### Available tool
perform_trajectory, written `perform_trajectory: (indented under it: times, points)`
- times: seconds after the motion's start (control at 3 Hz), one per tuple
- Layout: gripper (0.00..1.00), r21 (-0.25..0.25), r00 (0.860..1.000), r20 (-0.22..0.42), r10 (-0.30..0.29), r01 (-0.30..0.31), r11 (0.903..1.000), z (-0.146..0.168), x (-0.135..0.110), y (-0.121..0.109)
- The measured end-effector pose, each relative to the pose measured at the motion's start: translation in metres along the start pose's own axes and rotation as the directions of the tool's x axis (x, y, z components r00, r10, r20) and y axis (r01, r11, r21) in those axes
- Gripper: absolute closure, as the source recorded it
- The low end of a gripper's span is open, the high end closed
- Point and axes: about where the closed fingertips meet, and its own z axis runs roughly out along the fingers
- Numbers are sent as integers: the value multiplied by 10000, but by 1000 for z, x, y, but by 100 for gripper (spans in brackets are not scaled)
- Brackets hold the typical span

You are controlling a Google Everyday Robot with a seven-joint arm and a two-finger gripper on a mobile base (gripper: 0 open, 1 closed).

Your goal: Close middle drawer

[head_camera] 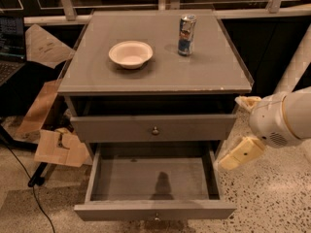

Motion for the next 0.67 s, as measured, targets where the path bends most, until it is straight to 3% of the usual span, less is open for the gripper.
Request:
perform_trajectory:
  times: [0.67]
  points:
    - [0, -749, 9994, -108, 315, -323, 9967, 61, 11, 14]
